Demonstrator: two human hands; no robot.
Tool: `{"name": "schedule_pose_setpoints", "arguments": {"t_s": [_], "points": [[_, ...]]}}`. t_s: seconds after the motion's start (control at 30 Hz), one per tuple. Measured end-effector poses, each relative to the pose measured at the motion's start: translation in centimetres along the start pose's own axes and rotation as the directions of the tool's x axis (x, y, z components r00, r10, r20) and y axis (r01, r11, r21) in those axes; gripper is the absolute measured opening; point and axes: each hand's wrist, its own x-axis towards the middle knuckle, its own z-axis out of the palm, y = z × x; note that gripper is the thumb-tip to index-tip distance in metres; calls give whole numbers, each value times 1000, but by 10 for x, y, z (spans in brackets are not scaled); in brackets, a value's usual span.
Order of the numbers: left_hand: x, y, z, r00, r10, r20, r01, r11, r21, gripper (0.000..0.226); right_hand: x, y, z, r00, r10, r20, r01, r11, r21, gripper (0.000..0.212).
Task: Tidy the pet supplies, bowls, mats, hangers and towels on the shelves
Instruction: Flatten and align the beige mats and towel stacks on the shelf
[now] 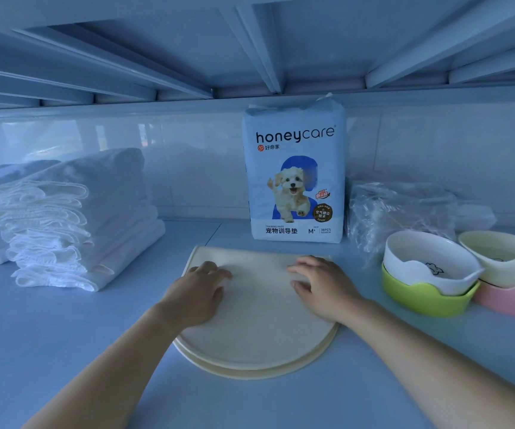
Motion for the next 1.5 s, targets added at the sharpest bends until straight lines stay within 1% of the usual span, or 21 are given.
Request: {"name": "schedule_pose_setpoints", "arguments": {"t_s": [0.13,0.2,0.23,0.3,0.37,0.43,0.5,0.57,0.6,0.63,0.67,0.7,0.77,0.83,0.9,1.07,1.2,1.3,1.37,1.43,1.5], "points": [[14,-2,-14,996,51,-74,-50,999,9,25,5,-2,-9,1000,2,7,-2,1000,-5,44],[26,-4,-17,993,93,-72,-92,996,22,21,14,-2,-18,999,13,32,-14,1000,10,55],[34,-6,-18,993,106,-53,-105,994,8,24,21,-2,-23,998,18,68,-19,1000,7,64],[52,-8,-20,992,124,11,-123,991,-48,42,35,1,-31,983,51,177,-49,999,-15,84],[71,-8,-21,985,146,92,-139,987,-81,68,48,5,-35,943,143,299,-137,990,-41,99],[86,-7,-19,972,150,183,-137,987,-81,86,56,7,-32,889,227,397,-210,974,-88,105],[95,-9,-15,958,133,252,-109,989,-104,93,61,7,-31,870,267,415,-248,964,-101,106],[102,-14,-14,954,117,277,-90,990,-109,94,63,2,-32,882,278,381,-250,961,-122,102],[104,-16,-14,956,116,270,-91,990,-106,94,64,-2,-34,890,275,363,-232,960,-158,93],[105,-18,-14,960,121,254,-99,990,-99,92,63,-7,-35,899,271,344,-211,957,-201,77],[107,-19,-15,962,130,239,-113,990,-87,85,62,-12,-36,911,262,318,-189,951,-245,62],[108,-19,-17,962,144,232,-132,989,-69,75,61,-16,-35,925,251,287,-171,946,-276,56],[108,-16,-19,957,174,232,-175,984,-16,57,56,-21,-32,947,227,228,-154,942,-298,58],[109,-15,-19,953,198,229,-203,979,-2,48,51,-23,-31,958,218,185,-156,941,-301,63],[110,-17,-20,946,224,232,-226,974,-21,38,48,-21,-31,956,229,184,-173,945,-278,62],[114,-15,-22,940,277,200,-280,960,-16,42,50,-21,-32,954,229,193,-163,938,-306,36],[114,-17,-23,947,269,174,-256,962,-94,28,55,-23,-43,964,206,166,-139,930,-340,38],[120,-6,-29,962,243,126,-224,963,-148,27,63,-16,-65,964,233,127,-168,907,-386,28],[127,11,-31,972,230,48,-223,968,-118,29,67,-7,-77,959,274,65,-224,883,-412,24],[130,27,-28,979,200,-24,-202,976,-80,35,68,4,-76,942,337,-7,-314,871,-378,30],[130,36,-17,983,184,-8,-184,983,-16,57,64,16,-64,931,362,-37,-353,874,-333,47]]}}
